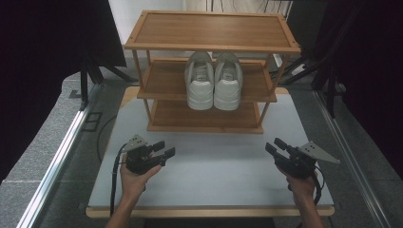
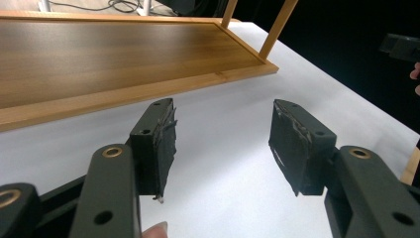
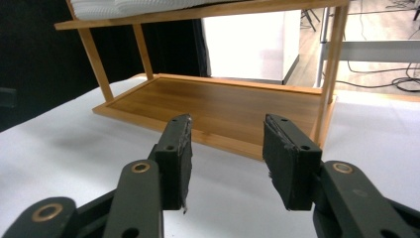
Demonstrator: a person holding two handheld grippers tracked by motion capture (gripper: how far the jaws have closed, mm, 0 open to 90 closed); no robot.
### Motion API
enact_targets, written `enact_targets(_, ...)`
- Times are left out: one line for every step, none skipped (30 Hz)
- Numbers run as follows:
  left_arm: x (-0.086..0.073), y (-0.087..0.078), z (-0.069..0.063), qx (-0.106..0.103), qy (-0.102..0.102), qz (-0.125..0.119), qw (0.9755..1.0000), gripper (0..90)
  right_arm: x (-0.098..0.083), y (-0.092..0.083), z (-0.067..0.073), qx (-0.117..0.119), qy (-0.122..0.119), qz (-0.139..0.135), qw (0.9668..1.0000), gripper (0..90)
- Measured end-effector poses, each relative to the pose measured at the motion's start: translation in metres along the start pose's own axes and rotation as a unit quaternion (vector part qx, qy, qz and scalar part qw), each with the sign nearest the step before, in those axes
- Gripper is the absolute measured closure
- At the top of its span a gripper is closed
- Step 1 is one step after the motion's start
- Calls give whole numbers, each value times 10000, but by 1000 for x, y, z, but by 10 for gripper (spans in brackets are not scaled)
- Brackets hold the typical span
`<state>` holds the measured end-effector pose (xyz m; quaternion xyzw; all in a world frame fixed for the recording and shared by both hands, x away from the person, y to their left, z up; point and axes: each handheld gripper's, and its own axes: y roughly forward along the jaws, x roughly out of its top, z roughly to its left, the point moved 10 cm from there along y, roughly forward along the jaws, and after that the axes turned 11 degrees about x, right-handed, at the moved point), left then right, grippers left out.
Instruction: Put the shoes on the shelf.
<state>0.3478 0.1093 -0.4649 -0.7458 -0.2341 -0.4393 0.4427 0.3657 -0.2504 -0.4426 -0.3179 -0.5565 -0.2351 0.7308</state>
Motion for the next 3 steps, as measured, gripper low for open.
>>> enact_targets(0, -1, 1, -3, -21, -4, 10000, 434, -1, -1, -2, -24, 19, 8, 10000, 526)
enact_targets(1, -2, 2, 5, -45, -19, 10000, 433, -3, -1, -4, -50, 33, 40, 10000, 515)
enact_targets(1, -2, 3, 11, -47, -23, 10000, 432, -7, -1, -6, -97, 56, 88, 9999, 502)
